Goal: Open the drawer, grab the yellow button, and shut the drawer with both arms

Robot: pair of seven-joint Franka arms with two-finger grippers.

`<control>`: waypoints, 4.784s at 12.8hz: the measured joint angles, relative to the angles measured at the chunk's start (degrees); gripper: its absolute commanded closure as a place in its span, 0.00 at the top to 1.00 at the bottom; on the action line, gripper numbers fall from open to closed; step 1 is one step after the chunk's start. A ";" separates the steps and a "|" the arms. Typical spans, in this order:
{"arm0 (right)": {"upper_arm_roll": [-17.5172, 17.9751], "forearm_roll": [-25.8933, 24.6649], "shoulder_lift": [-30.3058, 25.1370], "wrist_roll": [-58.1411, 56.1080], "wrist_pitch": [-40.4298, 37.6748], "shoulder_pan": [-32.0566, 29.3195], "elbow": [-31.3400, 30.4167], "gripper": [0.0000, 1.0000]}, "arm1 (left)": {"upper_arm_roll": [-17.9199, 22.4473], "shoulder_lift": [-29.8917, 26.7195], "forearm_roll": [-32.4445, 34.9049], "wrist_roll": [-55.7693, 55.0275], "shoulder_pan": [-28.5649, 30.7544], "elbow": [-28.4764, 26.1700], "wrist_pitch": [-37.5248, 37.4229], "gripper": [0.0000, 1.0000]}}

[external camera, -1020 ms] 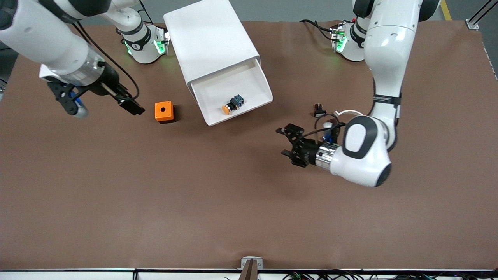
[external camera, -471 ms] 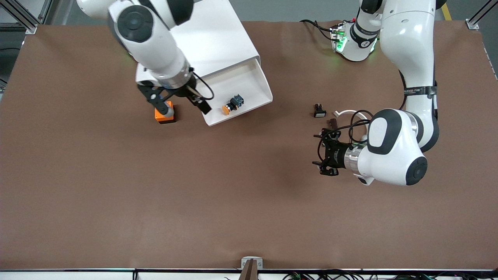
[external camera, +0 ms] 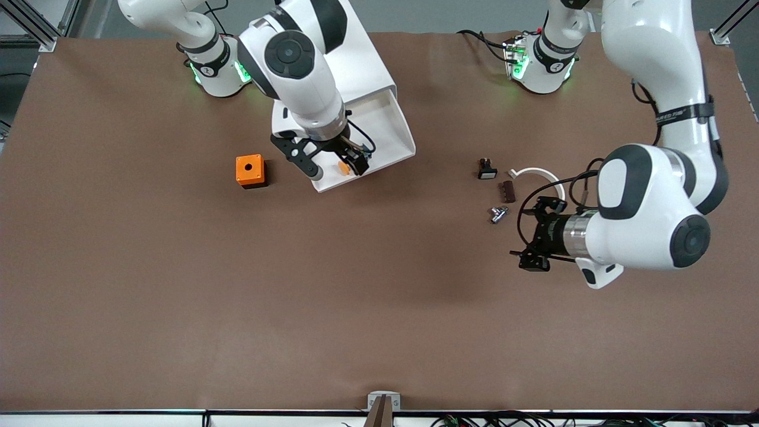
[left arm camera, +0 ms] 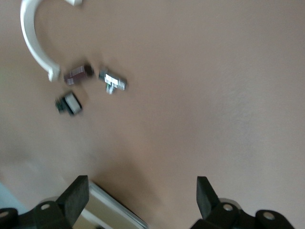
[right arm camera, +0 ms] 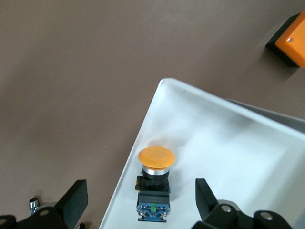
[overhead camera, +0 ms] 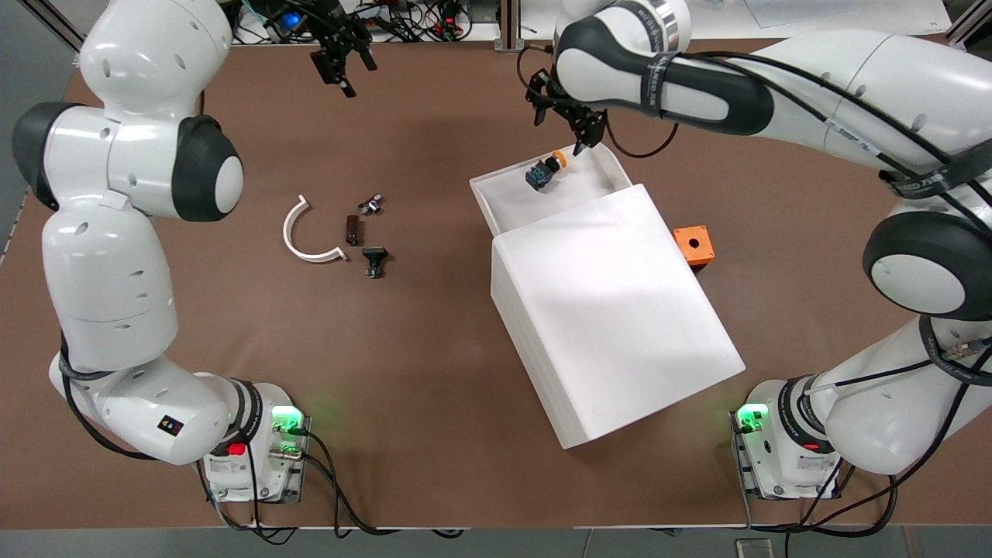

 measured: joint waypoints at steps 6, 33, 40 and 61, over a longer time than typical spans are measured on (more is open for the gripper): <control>-0.01 -0.01 1.66 0.95 6.44 3.04 -4.69 0.96 | 0.01 -0.99 5.39 18.21 -0.62 -0.08 0.22 1.00; -2.32 -0.21 0.71 -55.47 -11.14 -29.09 5.96 0.02 | -4.72 4.13 5.41 15.18 -28.03 -1.48 11.68 1.00; -2.29 -1.06 10.92 -84.43 -1.37 -42.30 4.81 0.02 | -7.98 5.10 5.53 7.16 -35.77 -2.63 11.56 1.00; -1.62 -1.31 18.71 -93.76 14.35 -44.41 -0.44 1.00 | -9.90 -5.84 22.16 18.45 -9.43 -1.43 11.92 1.00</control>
